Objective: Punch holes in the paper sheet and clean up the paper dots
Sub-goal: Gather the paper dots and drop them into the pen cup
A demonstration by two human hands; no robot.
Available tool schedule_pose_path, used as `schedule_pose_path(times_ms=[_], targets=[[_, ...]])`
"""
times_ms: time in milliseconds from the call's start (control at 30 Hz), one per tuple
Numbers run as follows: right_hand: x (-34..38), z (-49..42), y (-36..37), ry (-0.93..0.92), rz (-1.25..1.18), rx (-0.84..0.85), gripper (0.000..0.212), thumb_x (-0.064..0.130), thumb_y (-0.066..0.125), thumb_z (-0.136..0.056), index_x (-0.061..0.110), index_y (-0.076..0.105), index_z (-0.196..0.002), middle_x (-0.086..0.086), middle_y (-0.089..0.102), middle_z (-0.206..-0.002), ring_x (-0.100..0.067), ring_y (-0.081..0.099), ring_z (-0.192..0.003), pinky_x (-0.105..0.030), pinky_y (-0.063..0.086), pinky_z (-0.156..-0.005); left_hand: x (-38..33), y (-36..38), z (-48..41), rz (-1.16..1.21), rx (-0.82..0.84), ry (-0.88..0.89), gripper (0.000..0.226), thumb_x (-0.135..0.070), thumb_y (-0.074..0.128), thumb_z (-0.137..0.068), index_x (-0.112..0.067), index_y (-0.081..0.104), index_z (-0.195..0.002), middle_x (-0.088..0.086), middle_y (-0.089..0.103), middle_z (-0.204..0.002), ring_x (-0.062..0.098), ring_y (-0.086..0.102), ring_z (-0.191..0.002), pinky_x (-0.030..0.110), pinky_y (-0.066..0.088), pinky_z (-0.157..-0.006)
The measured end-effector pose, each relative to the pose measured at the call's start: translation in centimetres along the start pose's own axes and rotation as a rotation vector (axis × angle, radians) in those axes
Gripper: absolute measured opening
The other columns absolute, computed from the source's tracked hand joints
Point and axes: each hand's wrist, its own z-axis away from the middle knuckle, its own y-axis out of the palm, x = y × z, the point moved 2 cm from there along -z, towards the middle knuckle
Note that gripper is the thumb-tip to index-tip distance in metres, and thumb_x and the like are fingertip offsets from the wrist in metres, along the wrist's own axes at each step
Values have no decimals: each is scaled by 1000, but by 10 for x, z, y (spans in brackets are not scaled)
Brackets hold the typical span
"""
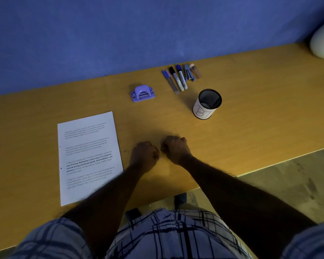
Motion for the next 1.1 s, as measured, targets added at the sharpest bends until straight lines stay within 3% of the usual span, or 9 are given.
schedule_pose_path(times_ms=[167, 300, 400, 500, 567, 667, 833, 1033, 1100], targets=[[4, 0, 0, -22, 97, 53, 18, 23, 54, -92, 19, 61, -108, -5, 57, -118, -24, 52, -113, -45, 36, -99, -3, -3, -4, -53, 60, 20, 20, -38, 64, -85, -23, 72, -95, -1, 64, -101, 17, 57, -92, 33, 52, -79], [-12, 2, -4, 123, 19, 23, 22, 21, 49, -95, 14, 58, -114, -10, 57, -121, -28, 52, -114, -47, 36, -99, -1, -10, -5, 39, 94, 41, 18, -30, 65, -87, -15, 71, -94, 1, 64, -97, 16, 60, -89, 32, 52, -78], [-25, 1, -10, 196, -155, 26, 18, 21, 46, -97, 13, 58, -107, -9, 58, -115, -28, 53, -110, -46, 38, -96, 3, -14, -7, 148, 116, -32, 15, -26, 64, -89, -11, 68, -91, -1, 63, -87, 16, 61, -83, 31, 54, -76], [-26, 3, -15, 132, -249, 45, 11, 20, 49, -96, 14, 56, -92, -4, 55, -97, -29, 56, -100, -46, 46, -88, 5, -17, -11, 224, 144, -56, 13, -24, 63, -89, -11, 65, -89, 1, 63, -83, 16, 61, -81, 31, 52, -74], [-22, 5, -15, 78, -234, 39, 12, 19, 52, -95, 10, 60, -95, -6, 59, -99, -26, 58, -95, -46, 49, -85, 7, -20, -13, 273, 143, -73, 13, -23, 63, -89, -11, 64, -86, 3, 63, -81, 18, 61, -78, 30, 51, -72], [-14, 6, -11, 68, -169, -12, 10, 20, 58, -92, 15, 66, -97, -3, 65, -102, -23, 61, -96, -42, 50, -87, 12, -24, -16, 325, 96, -120, 14, -21, 66, -87, -7, 66, -88, 8, 66, -83, 18, 63, -79, 33, 52, -72], [-1, 12, 1, 110, -68, -131, 18, 33, 66, -88, 18, 70, -97, -1, 66, -106, -21, 58, -101, -41, 44, -91, 14, -32, -14, 393, -45, -157, 14, -12, 72, -79, -11, 60, -72, 4, 61, -70, 15, 58, -66, 25, 46, -60], [5, 11, 10, 212, -37, -189, 21, 32, 57, -92, 17, 69, -101, -2, 66, -108, -24, 57, -102, -44, 42, -91, 15, -37, -9, 433, -91, -128, 11, -6, 75, -75, -5, 64, -73, -1, 60, -67, 7, 57, -61, 11, 45, -54], [8, 9, 11, 234, -9, -178, 22, 30, 53, -93, 16, 69, -101, -3, 66, -108, -25, 57, -102, -45, 42, -91, 19, -36, -8, 436, -98, -133, 11, -6, 76, -75, -4, 65, -74, 1, 63, -69, 7, 59, -64, 13, 46, -56]])
